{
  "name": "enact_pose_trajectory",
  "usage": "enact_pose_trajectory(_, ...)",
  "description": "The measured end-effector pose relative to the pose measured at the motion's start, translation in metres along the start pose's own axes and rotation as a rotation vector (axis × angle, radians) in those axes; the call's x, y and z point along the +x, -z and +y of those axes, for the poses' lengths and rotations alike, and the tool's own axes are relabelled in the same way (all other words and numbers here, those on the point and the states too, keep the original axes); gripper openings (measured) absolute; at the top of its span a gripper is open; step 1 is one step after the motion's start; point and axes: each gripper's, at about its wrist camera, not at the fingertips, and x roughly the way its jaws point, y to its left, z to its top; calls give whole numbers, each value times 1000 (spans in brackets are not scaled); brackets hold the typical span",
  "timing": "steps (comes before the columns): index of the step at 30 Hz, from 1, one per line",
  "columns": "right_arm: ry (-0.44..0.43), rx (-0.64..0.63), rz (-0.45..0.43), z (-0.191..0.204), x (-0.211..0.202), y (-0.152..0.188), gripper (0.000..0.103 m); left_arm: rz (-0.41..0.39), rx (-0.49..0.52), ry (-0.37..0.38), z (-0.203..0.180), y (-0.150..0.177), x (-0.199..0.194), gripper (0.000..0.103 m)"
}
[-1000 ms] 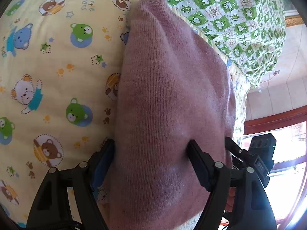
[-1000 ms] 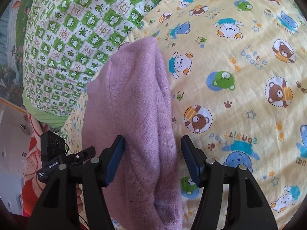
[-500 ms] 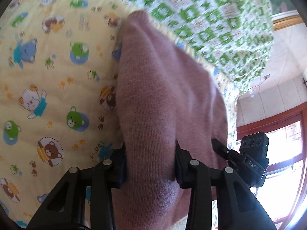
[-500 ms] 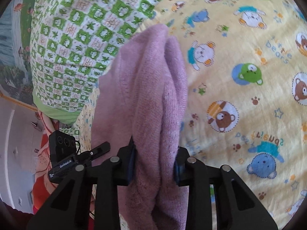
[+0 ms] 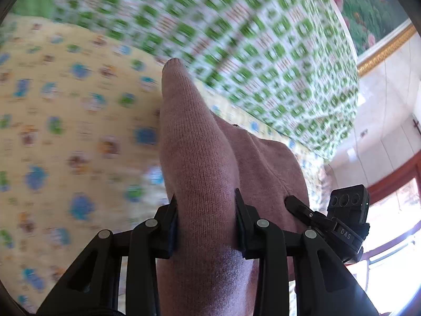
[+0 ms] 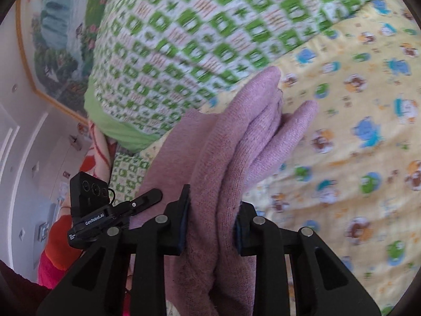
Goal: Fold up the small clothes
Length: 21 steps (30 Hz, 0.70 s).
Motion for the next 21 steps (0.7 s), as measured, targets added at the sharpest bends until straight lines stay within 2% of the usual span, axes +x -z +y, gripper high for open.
enact_pose_trajectory(6, -54, -19, 104, 26, 59, 24, 28, -35, -96, -63, 62, 22, -46, 35)
enact_pose_trajectory(12, -5, -9, 214, 18, 93, 53, 28, -11, -156, -106, 110, 56, -47, 33)
enact_pose_trajectory(18, 44, 112, 255, -19, 98, 56, 29, 0, -177, -84, 130, 65, -37, 35)
enact_pose_trajectory(21, 59, 127, 263, -22, 98, 56, 38, 10, -169, -107, 127, 63, -33, 41)
